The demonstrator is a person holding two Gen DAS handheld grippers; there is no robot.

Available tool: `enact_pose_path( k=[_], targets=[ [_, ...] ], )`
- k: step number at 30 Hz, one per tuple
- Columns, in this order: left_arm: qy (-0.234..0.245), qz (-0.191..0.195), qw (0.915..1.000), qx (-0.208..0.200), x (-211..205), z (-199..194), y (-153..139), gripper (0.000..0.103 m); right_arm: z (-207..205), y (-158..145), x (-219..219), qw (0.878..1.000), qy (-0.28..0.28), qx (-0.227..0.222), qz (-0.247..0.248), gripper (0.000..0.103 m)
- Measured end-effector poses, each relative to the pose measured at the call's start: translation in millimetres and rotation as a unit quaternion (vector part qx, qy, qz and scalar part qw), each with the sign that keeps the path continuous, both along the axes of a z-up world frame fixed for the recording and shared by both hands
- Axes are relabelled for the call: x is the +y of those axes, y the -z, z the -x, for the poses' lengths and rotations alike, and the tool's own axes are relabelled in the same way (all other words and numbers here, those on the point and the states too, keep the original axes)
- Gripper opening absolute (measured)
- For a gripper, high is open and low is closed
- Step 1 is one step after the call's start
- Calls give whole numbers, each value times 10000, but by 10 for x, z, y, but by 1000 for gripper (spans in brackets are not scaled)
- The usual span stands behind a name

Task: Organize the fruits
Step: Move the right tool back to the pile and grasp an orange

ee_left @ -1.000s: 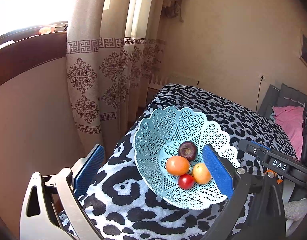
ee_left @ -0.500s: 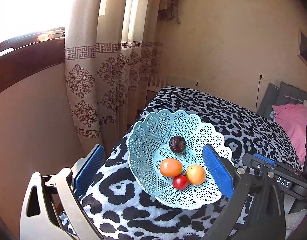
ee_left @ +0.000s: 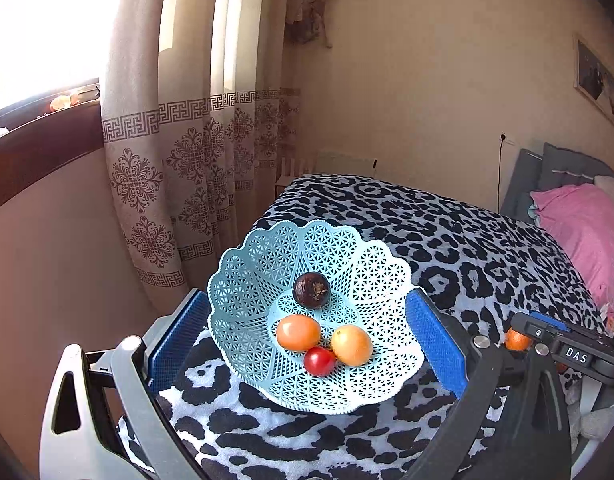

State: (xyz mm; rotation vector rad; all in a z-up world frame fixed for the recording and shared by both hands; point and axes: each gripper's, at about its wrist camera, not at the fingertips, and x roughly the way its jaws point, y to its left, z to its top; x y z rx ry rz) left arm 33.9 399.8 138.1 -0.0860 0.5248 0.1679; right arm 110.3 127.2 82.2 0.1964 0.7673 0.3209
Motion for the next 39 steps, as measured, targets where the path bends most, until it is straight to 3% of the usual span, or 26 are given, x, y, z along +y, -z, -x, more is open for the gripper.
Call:
enact_pose_path(
  k=[15,31,39],
  targets=[
    [490,-298,9983,80,-580,-84,-23,100,38,268,-930,9965,781,273,125,53],
    [807,-414,9955,258,-855,-172,90,100,-79,594,-737,9941,458,665,730,52],
    [886,-452,9945,330,-921,-214,140,100,-48,595,-675,9927,397,600,972,40]
  ],
)
